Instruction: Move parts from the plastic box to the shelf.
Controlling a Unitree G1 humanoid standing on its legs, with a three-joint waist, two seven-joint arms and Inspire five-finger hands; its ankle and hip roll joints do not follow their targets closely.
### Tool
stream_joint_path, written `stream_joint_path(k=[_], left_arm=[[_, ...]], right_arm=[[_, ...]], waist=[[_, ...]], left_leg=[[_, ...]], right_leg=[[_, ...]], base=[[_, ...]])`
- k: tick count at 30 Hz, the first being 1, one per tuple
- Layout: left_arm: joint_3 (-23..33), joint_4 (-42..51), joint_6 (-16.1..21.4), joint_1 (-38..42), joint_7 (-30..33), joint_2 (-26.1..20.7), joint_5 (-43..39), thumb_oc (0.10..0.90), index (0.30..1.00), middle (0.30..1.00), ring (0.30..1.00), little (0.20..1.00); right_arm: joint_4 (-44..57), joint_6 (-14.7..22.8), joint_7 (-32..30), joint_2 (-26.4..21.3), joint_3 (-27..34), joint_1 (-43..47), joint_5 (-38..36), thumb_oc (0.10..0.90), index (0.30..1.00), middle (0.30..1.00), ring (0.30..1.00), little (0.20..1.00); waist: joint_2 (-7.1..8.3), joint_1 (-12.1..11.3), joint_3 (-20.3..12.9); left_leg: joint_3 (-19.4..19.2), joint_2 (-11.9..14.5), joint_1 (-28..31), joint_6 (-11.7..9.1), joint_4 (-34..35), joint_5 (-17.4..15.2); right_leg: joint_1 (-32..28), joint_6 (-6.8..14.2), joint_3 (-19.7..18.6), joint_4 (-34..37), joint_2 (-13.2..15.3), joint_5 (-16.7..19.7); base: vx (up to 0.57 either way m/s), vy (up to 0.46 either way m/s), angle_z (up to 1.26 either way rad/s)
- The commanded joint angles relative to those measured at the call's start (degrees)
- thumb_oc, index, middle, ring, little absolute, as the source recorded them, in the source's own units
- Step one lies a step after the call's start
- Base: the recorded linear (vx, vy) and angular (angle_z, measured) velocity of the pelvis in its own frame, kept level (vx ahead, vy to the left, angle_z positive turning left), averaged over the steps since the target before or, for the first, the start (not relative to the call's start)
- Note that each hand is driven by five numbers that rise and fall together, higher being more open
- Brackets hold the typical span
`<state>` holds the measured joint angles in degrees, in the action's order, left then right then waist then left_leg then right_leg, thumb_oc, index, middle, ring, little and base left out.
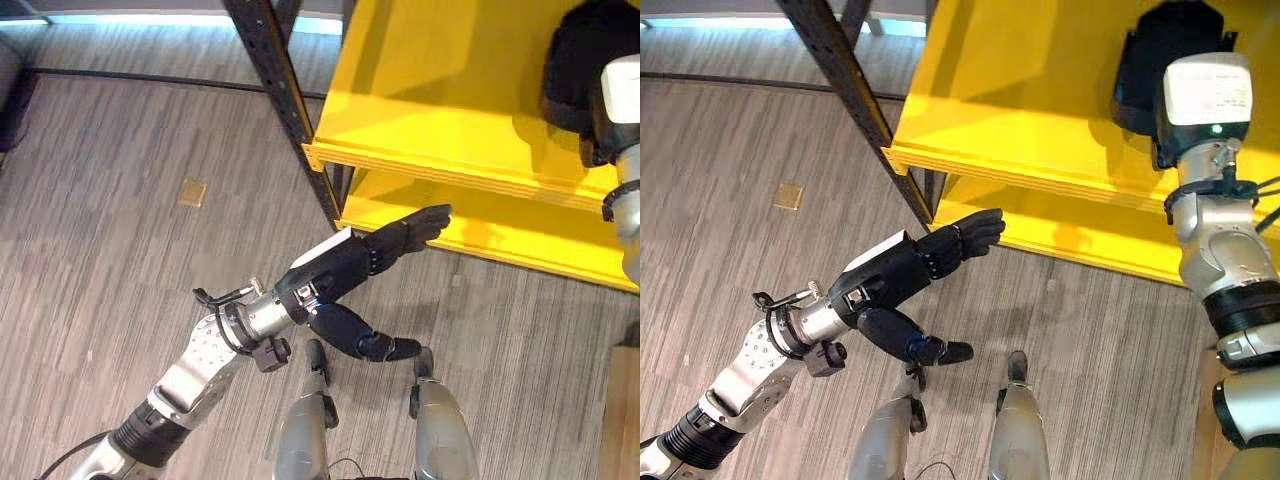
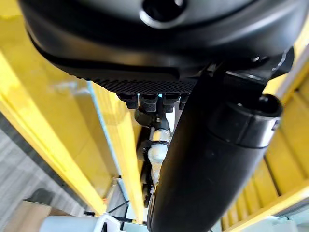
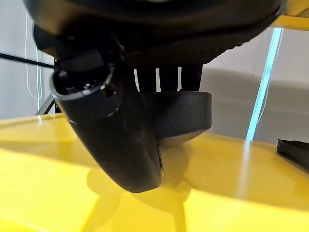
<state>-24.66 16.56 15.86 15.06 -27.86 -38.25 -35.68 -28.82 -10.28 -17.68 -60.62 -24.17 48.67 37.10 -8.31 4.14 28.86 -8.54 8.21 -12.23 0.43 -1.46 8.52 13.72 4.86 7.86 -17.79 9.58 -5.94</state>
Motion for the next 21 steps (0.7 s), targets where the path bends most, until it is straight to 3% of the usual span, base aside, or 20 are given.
stream_joint_path(k=[1, 3, 4, 5, 8, 18, 21], left_arm=[[1.29, 6.86, 3.92, 0.4, 0.28, -0.02, -2.01, 0.9, 1.0, 1.0, 1.0, 1.0], [0.97, 6.59, 3.69, 1.09, 1.02, -0.2, -1.28, 0.9, 1.0, 1.0, 1.0, 1.0], [1.3, 6.43, 3.64, 0.93, 1.77, -0.35, -1.06, 0.9, 1.0, 1.0, 1.0, 1.0], [1.69, 5.85, 3.86, 0.48, 1.52, -0.22, -0.89, 0.9, 1.0, 1.0, 1.0, 1.0], [2.91, 4.54, 4.39, -0.25, -0.36, -0.05, -0.63, 0.9, 1.0, 1.0, 1.0, 1.0], [2.88, 3.86, 4.4, -1.03, -1.89, 0.4, -1.38, 0.9, 1.0, 1.0, 1.0, 1.0], [3.58, 3.73, 4.51, -2.59, -1.87, 0.12, -2.44, 0.9, 1.0, 1.0, 1.0, 1.0]], right_arm=[[5.13, -2.86, -2.94, 0.02, 0.74, 5.29, 4.05, 0.4, 0.3, 0.3, 0.3, 0.3], [4.53, -3.77, -3.29, 1.5, -0.27, 6.11, 4.38, 0.4, 0.3, 0.3, 0.3, 0.3], [3.17, -3.58, -3.99, 2.49, -1.53, 7.11, 3.93, 0.4, 0.3, 0.3, 0.3, 0.3], [2.29, -3.08, -4.59, 2.85, -2.21, 7.85, 3.41, 0.4, 0.3, 0.3, 0.3, 0.3], [2.02, -3.42, -4.8, 3.46, -3.42, 9.15, 1.58, 0.4, 0.3, 0.3, 0.3, 0.3], [2.94, -2.91, -3.98, 2.56, -4.43, 8.7, 0.92, 0.4, 0.3, 0.3, 0.3, 0.3], [3.68, -2.44, -2.77, 2.7, -4.38, 7.39, 1.79, 0.4, 0.3, 0.3, 0.3, 0.3]], waist=[[3.47, -0.31, -5.84], [3.98, -1.2, -5.72], [4.35, -2.74, -5.78], [4.68, -3.24, -6.22], [5.4, -4.57, -7.02], [6.85, -5.02, -8.1], [7.6, -5.84, -8.89]], left_leg=[[-1.78, -5.56, 4.52, -2.45, -1.16, -10.57], [-0.74, -8.06, 3.9, -1.62, 0.13, -10.04], [2.36, -9.74, 2.97, -1.3, 1.43, -8.98], [3.02, -10.1, 3.33, -0.82, 2.35, -8.83], [4.41, -10.37, 3.79, 0.03, 4.21, -8.53], [2.65, -10.22, 5.41, 0.71, 5.38, -9.08], [1.44, -9.93, 5.82, 0.85, 4.38, -9.55]], right_leg=[[-2.51, -1.05, -3.79, 9.31, -5.42, 2.39], [-3.06, -0.74, -4.37, 10.83, -6.48, 3.45], [-3.61, -0.95, -5.71, 11.76, -7.81, 3.75], [-3.9, -1.14, -6.47, 12.31, -8.5, 3.56], [-4.23, -1.56, -7.18, 13.21, -9.55, 3.63], [-5.3, -1.94, -6.66, 14.33, -10.36, 3.9], [-6.2, -2.45, -4.4, 12.58, -10.53, 2.53]], base=[[0.05, -0.073, -0.15], [0.05, -0.029, -0.31], [0.09, 0.014, -0.29], [0.1, 0.044, -0.19], [0.08, 0.031, -0.33], [0.05, 0.062, -0.03], [0.07, 0.131, -0.01]])
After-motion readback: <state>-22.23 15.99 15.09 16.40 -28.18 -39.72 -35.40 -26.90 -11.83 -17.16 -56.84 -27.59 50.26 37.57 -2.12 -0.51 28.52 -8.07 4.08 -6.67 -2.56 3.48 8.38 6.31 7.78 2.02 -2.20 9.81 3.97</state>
